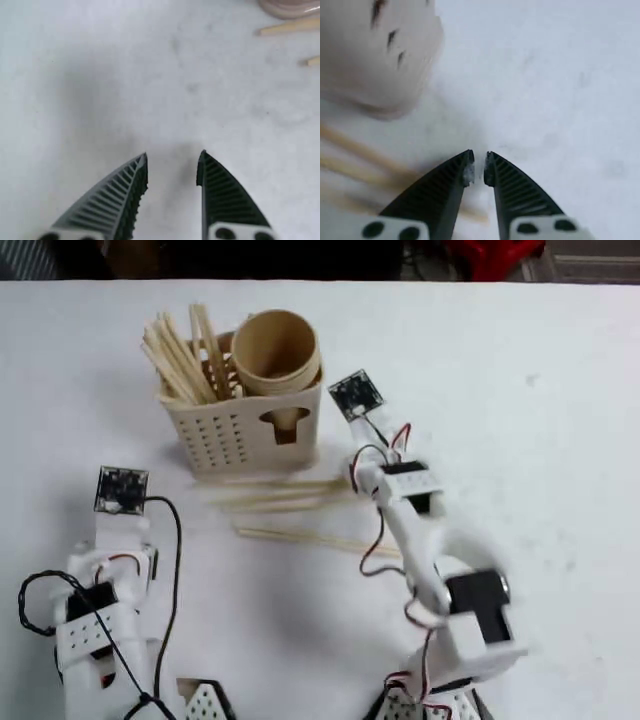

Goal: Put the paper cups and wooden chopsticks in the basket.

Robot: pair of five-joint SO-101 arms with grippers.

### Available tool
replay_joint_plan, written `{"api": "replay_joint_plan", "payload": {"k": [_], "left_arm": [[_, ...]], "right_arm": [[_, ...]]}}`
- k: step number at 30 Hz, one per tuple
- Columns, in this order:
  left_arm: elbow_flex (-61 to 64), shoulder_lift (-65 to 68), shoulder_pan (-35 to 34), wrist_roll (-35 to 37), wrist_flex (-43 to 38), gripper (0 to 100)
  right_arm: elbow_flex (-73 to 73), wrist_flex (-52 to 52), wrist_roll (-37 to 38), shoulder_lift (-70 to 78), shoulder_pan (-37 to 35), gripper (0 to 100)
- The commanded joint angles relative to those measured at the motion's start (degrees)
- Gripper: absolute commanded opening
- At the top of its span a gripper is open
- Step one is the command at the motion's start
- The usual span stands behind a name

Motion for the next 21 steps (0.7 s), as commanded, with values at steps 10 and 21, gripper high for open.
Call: {"api": "replay_joint_plan", "payload": {"k": [10,21], "left_arm": [[-0.4,-1.1,-0.4,0.5,-1.0,17],[-0.4,-1.1,-0.4,0.5,-1.0,17]], "right_arm": [[-4.0,21.9,6.7,-3.4,-4.4,5.1],[3.3,28.3,4.9,-12.4,-4.5,1.9]]}}
